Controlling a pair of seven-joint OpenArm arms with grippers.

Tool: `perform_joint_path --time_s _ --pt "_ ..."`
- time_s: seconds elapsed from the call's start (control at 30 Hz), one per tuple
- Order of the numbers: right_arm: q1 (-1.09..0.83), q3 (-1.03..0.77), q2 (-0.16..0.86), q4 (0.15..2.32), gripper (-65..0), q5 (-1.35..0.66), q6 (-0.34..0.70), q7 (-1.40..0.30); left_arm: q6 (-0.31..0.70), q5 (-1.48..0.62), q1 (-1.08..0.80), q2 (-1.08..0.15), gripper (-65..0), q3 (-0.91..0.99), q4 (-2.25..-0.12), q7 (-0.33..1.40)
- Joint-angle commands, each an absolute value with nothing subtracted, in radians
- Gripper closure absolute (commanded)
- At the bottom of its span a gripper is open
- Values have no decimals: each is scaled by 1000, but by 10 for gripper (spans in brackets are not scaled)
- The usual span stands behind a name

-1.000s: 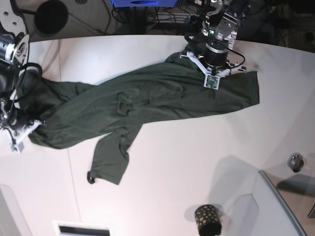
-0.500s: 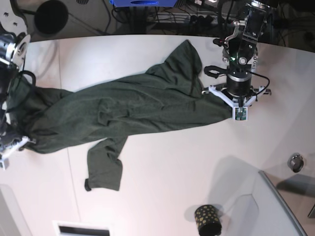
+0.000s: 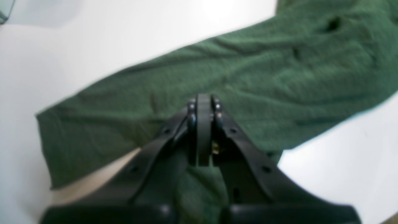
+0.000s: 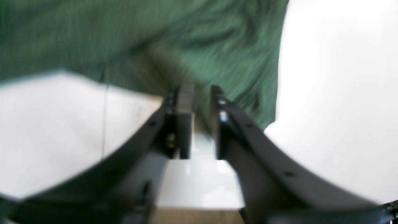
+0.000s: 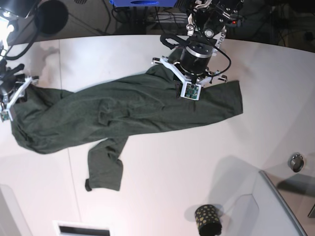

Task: Layout the t-shirt on the table in an organized manner, then fold the t-shirt properly
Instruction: 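Grasp the shirt edges with both grippers and spread them apart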

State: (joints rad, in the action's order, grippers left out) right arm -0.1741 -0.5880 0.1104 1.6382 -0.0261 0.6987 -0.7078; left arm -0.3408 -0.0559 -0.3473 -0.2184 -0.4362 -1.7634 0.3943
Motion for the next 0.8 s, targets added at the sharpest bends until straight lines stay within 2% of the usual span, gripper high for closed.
perform_joint_path --time_s 0.0,0.1,0.2,0.4,0.57,0.63,0.67,0.73,0.77 --pt "-173 -590 122 1662 -180 -42 698 -687 -349 -44 -341 -209 -69 -435 -1782 374" --pt "-188 -590 122 1638 -323 -42 698 -682 -348 -45 -367 -203 -240 -441 -1773 374" --pt "-180 -590 130 1578 -426 -42 698 -676 -346 -44 -384 -205 -332 -475 -1767 374" --pt "-107 -588 133 1383 -431 -38 698 -584 -346 -44 -397 -239 -337 -575 -1735 374" --pt "-81 -588 151 1300 -429 -38 698 -573 -348 -35 -423 -242 -334 -570 -1684 374" --pt "-70 -588 162 1290 -386 -38 698 -573 -349 -35 -412 -242 -280 -565 -1620 374" --pt "-68 -588 173 1279 -345 -38 698 -573 -349 -35 -395 -243 -224 -565 -1589 374" --pt "-59 -588 205 1228 -224 -38 698 -575 -351 -36 -369 -243 -33 -567 -1514 374" --pt "-50 -588 222 1201 -161 -38 698 -575 -351 -42 -358 -243 0 -565 -1484 372"
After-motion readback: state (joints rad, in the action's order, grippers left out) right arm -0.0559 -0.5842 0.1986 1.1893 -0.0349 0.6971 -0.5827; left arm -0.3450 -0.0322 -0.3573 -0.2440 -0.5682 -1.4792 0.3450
